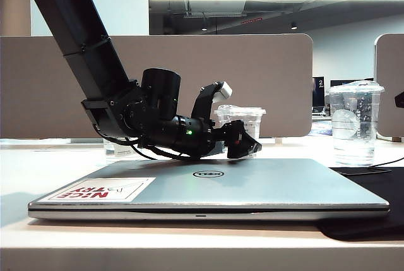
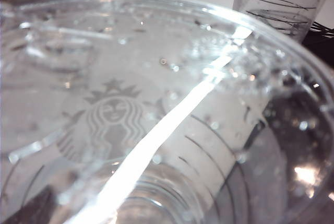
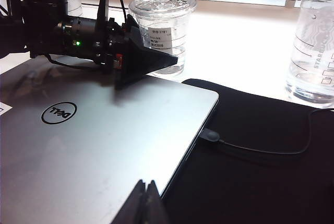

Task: Pick up the coffee cup on the middle and place it on the left side of the laptop.

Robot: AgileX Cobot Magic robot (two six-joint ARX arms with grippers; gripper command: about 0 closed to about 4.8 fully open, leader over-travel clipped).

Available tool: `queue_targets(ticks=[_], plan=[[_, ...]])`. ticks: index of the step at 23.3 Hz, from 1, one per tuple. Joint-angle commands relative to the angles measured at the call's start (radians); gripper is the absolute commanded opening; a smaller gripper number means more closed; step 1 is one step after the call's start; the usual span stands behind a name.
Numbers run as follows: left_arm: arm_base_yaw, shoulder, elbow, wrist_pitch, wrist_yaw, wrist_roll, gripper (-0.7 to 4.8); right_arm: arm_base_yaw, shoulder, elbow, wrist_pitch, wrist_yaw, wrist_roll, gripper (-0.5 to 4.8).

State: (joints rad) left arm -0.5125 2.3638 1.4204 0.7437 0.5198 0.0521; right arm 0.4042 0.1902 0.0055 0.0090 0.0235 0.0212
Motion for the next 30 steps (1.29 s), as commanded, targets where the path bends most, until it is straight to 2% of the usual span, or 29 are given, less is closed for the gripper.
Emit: queue_targets(ticks=[1,3,6,8,12,15,16,23,30], plan=[[-0.003,0.001,0.0,0.006,-0.001,0.004,4.74,0.001,0.0,-0.004,0.017,0.0,0.001,-0.05],[-0.003,0.001,0.0,0.006,-0.002,0.004,4.28,0.001,0.0,-0.004,0.017,0.0,0.001,-0.05],[-0.003,0.001,0.0,0.007,-0.003,0.004,4.19,0.001,0.0,-0.004,0.017,0.0,0.001,-0.05],[-0.003,0.001,0.0,0.007,-0.004,0.005,3.9,0.001,0.0,-0.004,0.017,0.0,0.001,-0.05],[-0.003,0.001,0.0,0.014,-0.003,0.013,3.89,0.001,0.0,-0.004,0.017,0.0,0.001,-0.05],[-0.003,0.001,0.0,0.014,-0.003,0.023,3.01,0.002,0.0,-0.004,0.017,0.0,0.001,-0.05],[-0.003,0.001,0.0,0.014,-0.003,0.023,2.89,0.002,0.0,-0.004,0.017,0.0,0.001,-0.05],[-0.003,-0.002,0.0,0.02,-0.002,0.023,2.95,0.002,0.0,-0.004,0.017,0.0,0.001,-0.05],[-0.003,-0.015,0.0,0.105,0.001,0.019,3.01,0.002,0.0,-0.004,0.017,0.0,0.001,-0.05]])
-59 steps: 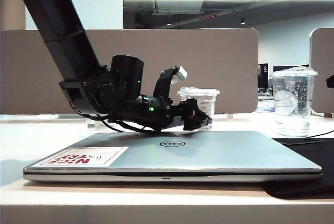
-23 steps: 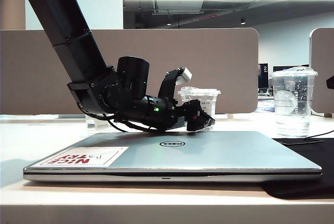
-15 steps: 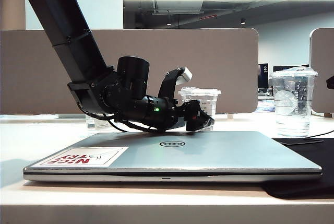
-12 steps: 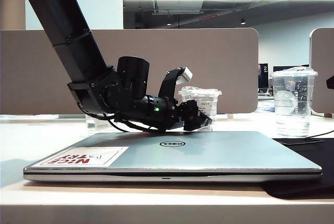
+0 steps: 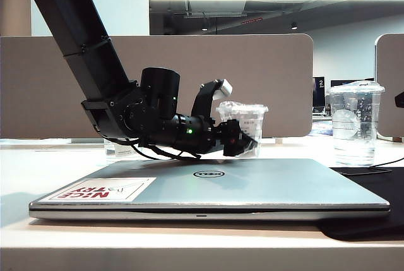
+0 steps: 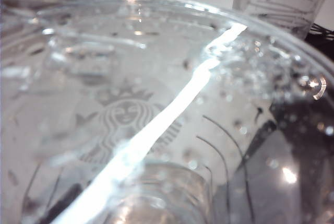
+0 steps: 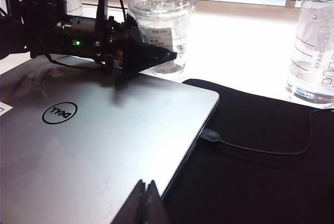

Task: Pick up the coffee cup on the middle and place it on the left side of the laptop.

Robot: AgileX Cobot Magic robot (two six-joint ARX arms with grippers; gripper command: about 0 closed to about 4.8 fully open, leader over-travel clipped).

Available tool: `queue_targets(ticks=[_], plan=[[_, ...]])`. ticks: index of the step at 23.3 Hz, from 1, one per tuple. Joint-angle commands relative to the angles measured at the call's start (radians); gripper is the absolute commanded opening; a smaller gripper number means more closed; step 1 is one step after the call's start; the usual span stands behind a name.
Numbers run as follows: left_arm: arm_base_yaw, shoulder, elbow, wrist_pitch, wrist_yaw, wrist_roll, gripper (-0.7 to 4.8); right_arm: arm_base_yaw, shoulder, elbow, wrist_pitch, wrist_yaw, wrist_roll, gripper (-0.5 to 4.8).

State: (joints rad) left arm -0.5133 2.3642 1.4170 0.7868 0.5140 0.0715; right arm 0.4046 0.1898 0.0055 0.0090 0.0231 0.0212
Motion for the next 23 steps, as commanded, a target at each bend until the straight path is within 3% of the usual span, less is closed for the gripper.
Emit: queue_targets(ticks=[1,8,16,23], plan=[[-0.002,-0.022,0.003,0.061,0.006,0.0,3.01,0.001,0.001,-0.004,0.017,0.001,0.001,-0.05],[-0.002,-0.091,0.001,0.058,0.016,0.004,3.01,0.001,0.0,-0.004,0.017,0.001,0.001,-0.05],[-0.002,-0.22,0.0,-0.09,0.025,0.098,3.12,0.001,0.0,-0.004,0.017,0.001,0.001,-0.05],[0.0,-0.286,-0.027,-0.179,0.031,0.101,3.12,0.001,-0.001,-0.004,0.017,0.001,0.001,-0.05]])
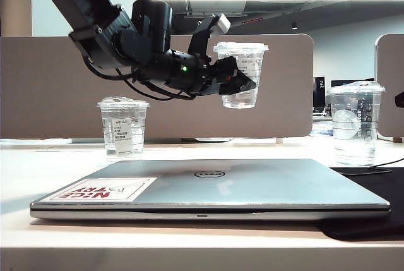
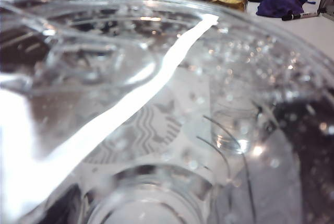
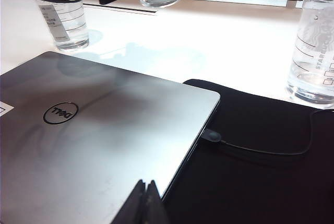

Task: Pick up the coffee cup on the middle and place it on the left side of the laptop.

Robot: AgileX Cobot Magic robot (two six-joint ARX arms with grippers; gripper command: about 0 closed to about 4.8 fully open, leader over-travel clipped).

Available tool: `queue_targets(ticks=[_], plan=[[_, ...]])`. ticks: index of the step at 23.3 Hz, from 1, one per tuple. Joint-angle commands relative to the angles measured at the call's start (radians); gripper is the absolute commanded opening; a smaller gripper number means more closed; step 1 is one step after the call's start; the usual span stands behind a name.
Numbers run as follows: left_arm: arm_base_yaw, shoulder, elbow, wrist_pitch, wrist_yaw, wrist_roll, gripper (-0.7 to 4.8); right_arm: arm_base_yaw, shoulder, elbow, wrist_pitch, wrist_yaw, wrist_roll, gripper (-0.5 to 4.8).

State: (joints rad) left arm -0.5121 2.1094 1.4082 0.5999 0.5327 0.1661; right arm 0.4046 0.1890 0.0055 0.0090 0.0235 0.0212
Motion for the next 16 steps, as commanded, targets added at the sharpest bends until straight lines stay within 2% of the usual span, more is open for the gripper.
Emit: queue_targets(ticks=[1,8,16], plan=[[-0.002,-0.043,-0.034,0.01,0.011,0.006,3.12,0.001,-0.002,-0.004,0.017,0.0,0.001,-0.05],[0.006,-0.139,-0.166,0.017,0.008,-0.002,3.09,0.001,-0.035,-0.004,0.017,0.0,0.001,-0.05],[0.055,-0.386,-0.459,0.046,-0.05,0.006,3.09,0.001,-0.05,-0.004,0.017,0.0,0.001,-0.05]])
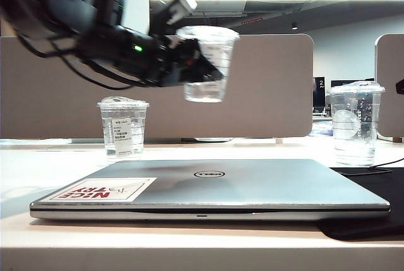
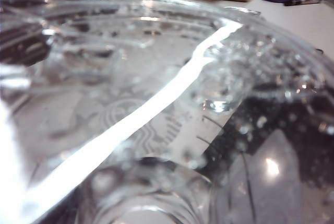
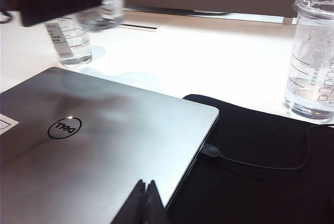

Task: Pick up the coffee cup on the middle and place it on the left side of the laptop.

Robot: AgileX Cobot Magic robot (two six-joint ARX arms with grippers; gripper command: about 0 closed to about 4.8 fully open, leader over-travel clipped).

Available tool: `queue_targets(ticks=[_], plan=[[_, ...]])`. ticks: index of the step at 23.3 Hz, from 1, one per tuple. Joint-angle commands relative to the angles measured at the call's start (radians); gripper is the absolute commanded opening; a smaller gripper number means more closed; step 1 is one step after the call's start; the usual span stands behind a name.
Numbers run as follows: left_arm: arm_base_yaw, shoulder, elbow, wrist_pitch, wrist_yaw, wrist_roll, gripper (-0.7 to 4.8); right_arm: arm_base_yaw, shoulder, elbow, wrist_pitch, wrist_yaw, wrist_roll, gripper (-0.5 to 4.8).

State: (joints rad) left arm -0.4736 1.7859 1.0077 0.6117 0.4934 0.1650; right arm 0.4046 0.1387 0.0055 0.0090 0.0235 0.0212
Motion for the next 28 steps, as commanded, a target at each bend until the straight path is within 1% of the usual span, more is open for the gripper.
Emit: queue_targets(ticks=[1,2,8,12,16,19,22,24,28], plan=[[0.018,-0.085,-0.083,0.034,-0.021,0.008,3.09,0.001,0.0,-0.004,0.018,0.0,0.001,-0.05],[0.039,-0.14,-0.134,0.034,-0.03,0.007,3.08,0.001,-0.002,-0.004,0.018,0.0,0.001,-0.05],[0.077,-0.304,-0.278,0.033,-0.092,0.01,3.08,0.001,-0.019,-0.004,0.017,0.0,0.001,-0.05],[0.09,-0.401,-0.362,0.033,-0.119,0.011,3.08,0.0,-0.022,-0.004,0.017,0.0,0.001,-0.05],[0.1,-0.482,-0.447,0.032,-0.178,0.009,3.07,0.001,-0.026,-0.004,0.017,0.001,0.001,-0.05],[0.118,-0.523,-0.505,0.032,-0.185,-0.011,3.07,0.001,-0.026,-0.004,0.017,0.0,0.001,-0.05],[0.142,-0.55,-0.556,0.034,-0.21,-0.023,3.03,0.0,-0.027,-0.004,0.017,0.0,0.001,-0.05],[0.17,-0.56,-0.612,0.06,-0.243,-0.03,2.98,0.0,-0.029,-0.004,0.017,0.0,0.001,-0.05],[0.209,-0.559,-0.651,0.087,-0.273,-0.034,2.93,0.0,-0.029,-0.004,0.017,0.0,0.001,-0.05]])
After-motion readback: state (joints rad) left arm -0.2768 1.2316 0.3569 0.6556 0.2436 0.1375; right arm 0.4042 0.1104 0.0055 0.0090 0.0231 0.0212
